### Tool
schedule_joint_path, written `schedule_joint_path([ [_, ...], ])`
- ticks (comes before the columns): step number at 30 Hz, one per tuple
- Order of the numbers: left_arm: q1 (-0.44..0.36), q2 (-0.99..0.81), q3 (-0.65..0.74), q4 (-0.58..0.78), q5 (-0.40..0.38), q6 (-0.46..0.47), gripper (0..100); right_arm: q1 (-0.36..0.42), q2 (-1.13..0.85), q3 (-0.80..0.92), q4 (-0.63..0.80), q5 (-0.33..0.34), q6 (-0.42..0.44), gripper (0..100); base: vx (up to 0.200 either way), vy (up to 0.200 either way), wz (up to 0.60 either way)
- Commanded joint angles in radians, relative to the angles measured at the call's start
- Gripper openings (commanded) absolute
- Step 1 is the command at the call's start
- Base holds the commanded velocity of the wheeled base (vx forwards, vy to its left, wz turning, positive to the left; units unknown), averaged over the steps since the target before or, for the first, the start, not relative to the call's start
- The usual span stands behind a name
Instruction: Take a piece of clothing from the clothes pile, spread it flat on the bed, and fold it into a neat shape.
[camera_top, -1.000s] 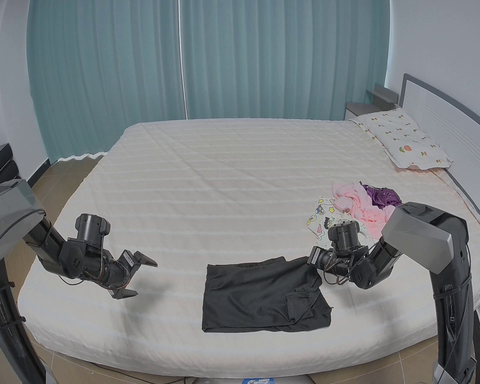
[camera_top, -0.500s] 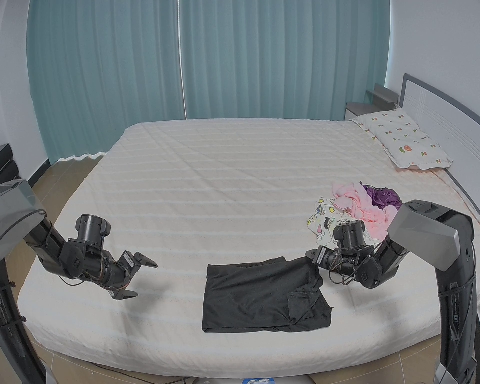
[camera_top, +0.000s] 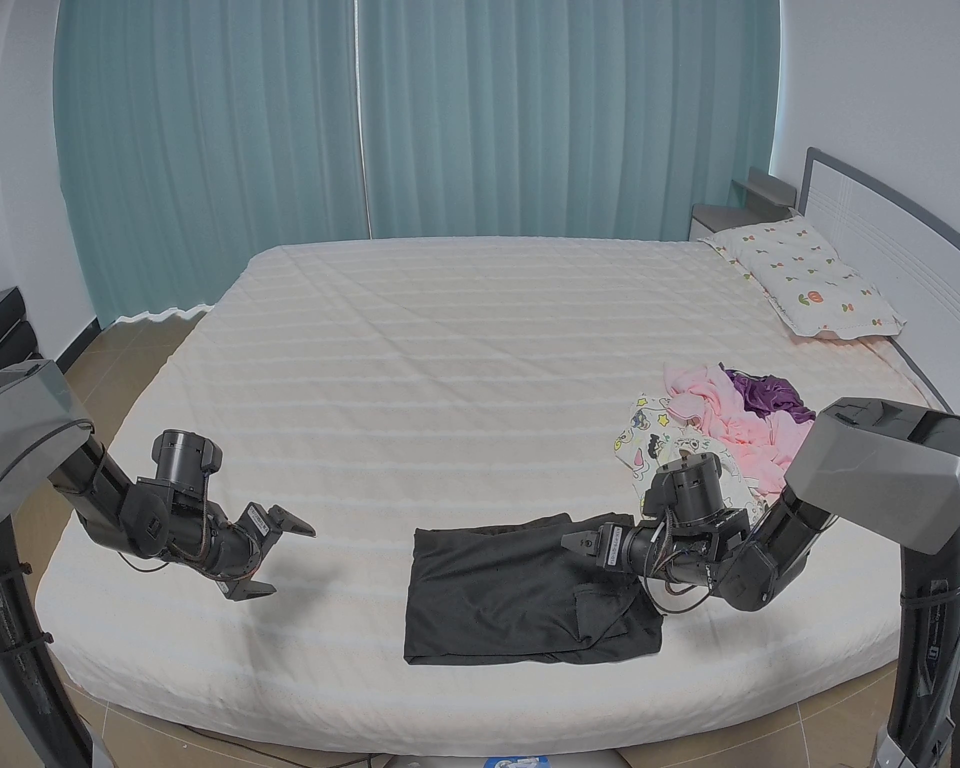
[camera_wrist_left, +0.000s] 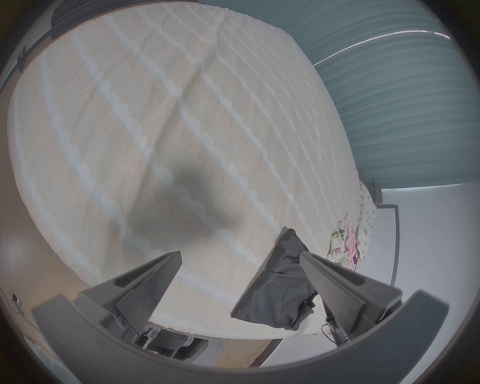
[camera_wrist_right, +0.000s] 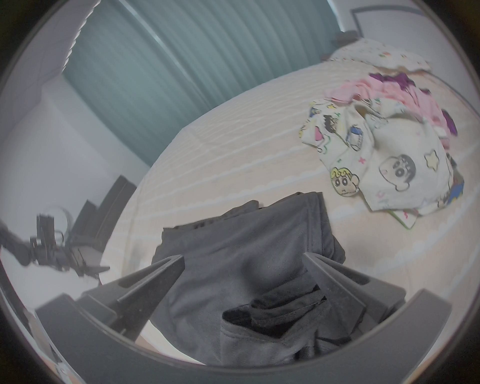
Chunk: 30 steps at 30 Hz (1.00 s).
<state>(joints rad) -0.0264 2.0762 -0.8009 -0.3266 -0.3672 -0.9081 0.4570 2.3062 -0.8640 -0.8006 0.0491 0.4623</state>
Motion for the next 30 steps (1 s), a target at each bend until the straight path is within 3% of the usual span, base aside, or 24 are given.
schedule_joint_path([
  [1, -0.001, 0.002, 0.000, 0.000, 0.001, 0.000, 100, 0.028, 0.050, 0.000, -0.003, 0.005, -0.062, 100, 0.000, 0.000, 0.00],
  [7, -0.001, 0.004, 0.000, 0.000, 0.001, 0.002, 100, 0.025, 0.053, 0.007, 0.001, 0.006, -0.102, 100, 0.000, 0.000, 0.00],
  [8, -0.001, 0.004, 0.000, -0.003, 0.001, 0.002, 100, 0.025, 0.052, 0.007, 0.009, 0.008, -0.111, 0, 0.000, 0.000, 0.00],
  [22, -0.001, 0.004, 0.000, 0.000, 0.002, 0.002, 100, -0.012, -0.056, 0.146, -0.005, 0.006, -0.156, 0, 0.000, 0.000, 0.00],
  [30, -0.001, 0.007, 0.000, 0.000, 0.004, 0.002, 100, -0.017, -0.156, 0.318, -0.005, 0.006, -0.156, 0, 0.000, 0.000, 0.00],
])
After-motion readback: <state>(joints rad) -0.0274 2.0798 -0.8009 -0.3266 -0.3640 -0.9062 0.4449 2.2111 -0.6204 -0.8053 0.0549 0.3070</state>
